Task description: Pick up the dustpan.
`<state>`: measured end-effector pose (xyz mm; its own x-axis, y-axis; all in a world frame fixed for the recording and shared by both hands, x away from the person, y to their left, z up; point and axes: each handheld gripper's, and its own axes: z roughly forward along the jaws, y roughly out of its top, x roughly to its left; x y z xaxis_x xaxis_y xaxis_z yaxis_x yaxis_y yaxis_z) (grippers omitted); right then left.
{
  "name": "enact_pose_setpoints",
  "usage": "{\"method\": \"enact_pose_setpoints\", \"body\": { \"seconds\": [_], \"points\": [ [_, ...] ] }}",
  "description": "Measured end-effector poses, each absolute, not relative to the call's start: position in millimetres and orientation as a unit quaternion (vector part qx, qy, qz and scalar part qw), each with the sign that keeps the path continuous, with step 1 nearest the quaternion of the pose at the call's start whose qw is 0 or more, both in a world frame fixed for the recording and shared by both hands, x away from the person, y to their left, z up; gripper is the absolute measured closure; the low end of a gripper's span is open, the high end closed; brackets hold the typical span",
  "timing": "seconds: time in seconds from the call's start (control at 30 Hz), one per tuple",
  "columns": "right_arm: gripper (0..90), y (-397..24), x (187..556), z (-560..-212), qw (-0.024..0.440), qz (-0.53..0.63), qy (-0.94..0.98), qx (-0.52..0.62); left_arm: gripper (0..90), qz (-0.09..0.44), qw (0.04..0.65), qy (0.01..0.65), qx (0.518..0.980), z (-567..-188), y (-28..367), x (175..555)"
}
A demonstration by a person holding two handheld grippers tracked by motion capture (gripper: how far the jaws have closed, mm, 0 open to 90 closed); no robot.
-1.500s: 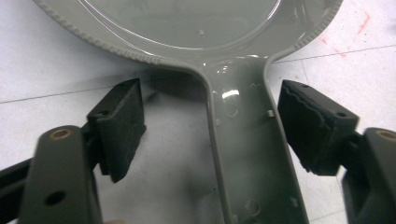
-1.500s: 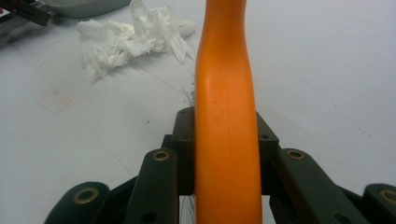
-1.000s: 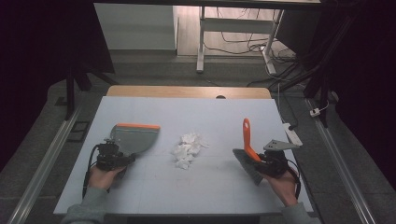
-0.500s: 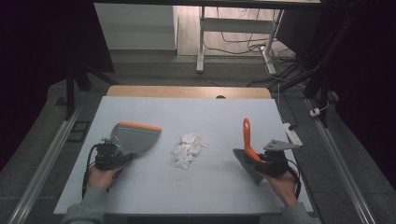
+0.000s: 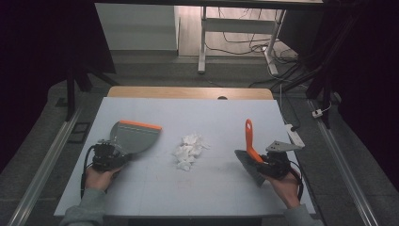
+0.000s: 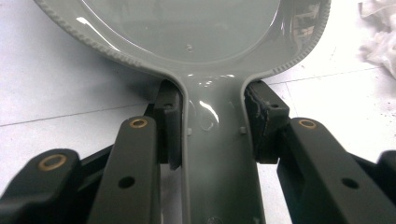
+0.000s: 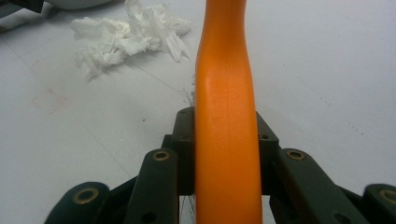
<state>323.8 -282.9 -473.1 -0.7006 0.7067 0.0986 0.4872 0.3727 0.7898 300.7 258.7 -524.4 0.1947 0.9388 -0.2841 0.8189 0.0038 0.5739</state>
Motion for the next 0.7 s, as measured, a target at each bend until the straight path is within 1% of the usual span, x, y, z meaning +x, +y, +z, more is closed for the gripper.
{"method": "enact_pose_setpoints", "body": {
  "seconds": [0.7],
  "points": [
    [70.4, -290, 321, -467, 0.137, 0.442, 0.807, 0.368, 61.6, 0.109, 0.359, 0.567, 0.733, -505, 262, 292]
  ]
}}
